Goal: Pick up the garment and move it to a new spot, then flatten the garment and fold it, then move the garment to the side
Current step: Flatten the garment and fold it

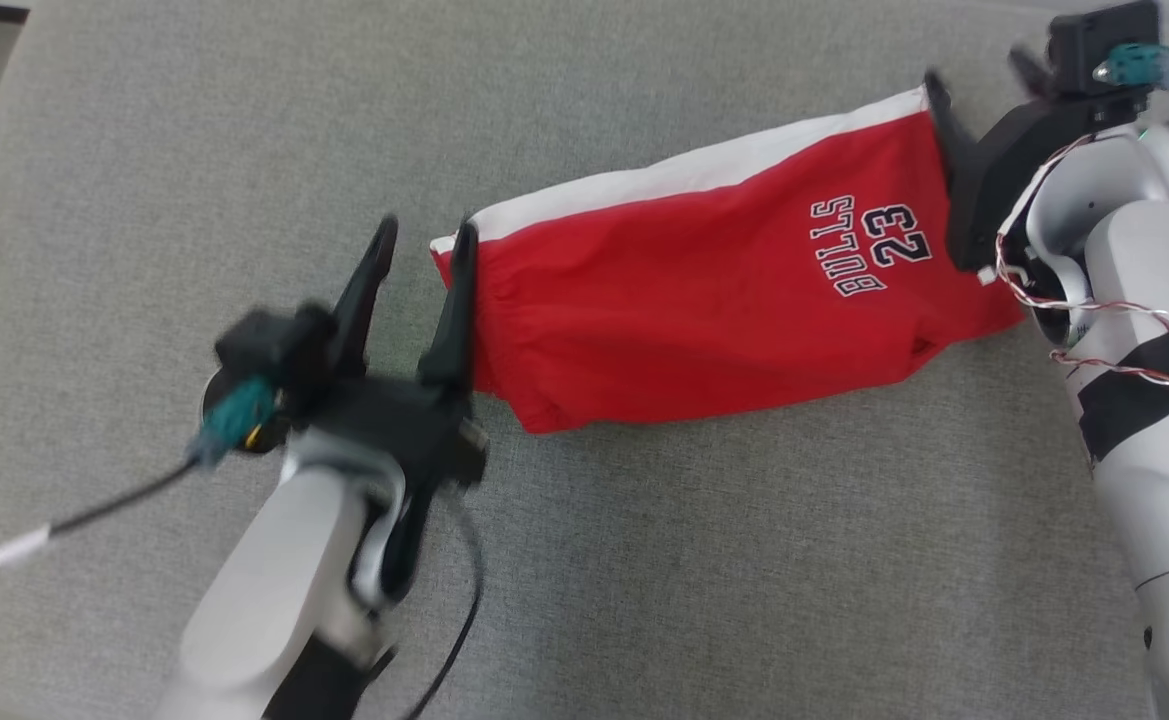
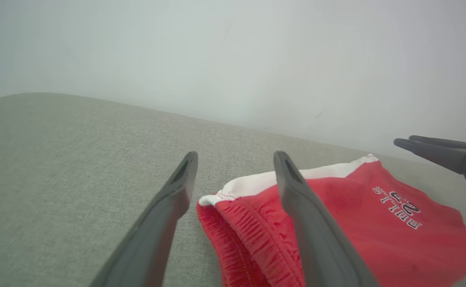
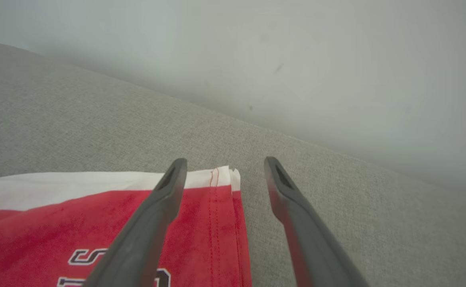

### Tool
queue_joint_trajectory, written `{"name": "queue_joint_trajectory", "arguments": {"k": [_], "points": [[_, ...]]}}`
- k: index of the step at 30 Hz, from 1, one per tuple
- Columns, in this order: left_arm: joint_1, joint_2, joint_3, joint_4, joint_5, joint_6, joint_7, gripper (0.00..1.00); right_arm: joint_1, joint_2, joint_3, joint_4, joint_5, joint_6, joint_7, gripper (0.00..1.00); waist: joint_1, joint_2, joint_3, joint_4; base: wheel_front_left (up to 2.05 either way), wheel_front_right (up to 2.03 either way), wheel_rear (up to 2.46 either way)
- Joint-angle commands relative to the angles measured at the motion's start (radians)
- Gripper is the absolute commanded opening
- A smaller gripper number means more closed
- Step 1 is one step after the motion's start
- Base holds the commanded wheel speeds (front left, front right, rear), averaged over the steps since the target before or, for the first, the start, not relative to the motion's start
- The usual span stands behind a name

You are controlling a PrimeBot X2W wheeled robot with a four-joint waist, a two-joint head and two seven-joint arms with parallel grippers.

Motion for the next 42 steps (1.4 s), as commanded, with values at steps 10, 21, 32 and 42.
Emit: {"name": "queue_joint_trajectory", "arguments": {"k": [10,21,32,42], "points": [[0.369,0.137,0.082,-0.315,0.176,-0.016,-0.002,1.00,0.087,-0.041,-0.118,-0.028,0.076,-0.003,0.335,1.00,0.0000,-0.0001,-0.061,0.016,0.00,0.00,0.00],[0.549,0.128,0.146,-0.437,0.200,-0.008,-0.002,1.00,0.216,-0.001,-0.273,-0.155,-0.011,-0.003,0.482,1.00,0.0000,-0.0001,-0.059,0.066,0.00,0.00,0.00],[0.569,0.101,0.149,-0.439,0.221,-0.019,-0.002,1.00,0.264,0.048,-0.377,-0.197,-0.105,-0.003,0.554,0.46,0.0000,-0.0001,-0.043,0.103,0.00,0.00,0.00],[0.577,0.090,0.154,-0.409,0.225,-0.029,-0.002,1.00,0.310,0.057,-0.422,-0.274,-0.167,-0.003,0.516,0.00,0.0000,-0.0001,-0.069,0.088,0.00,0.00,0.00]]}}
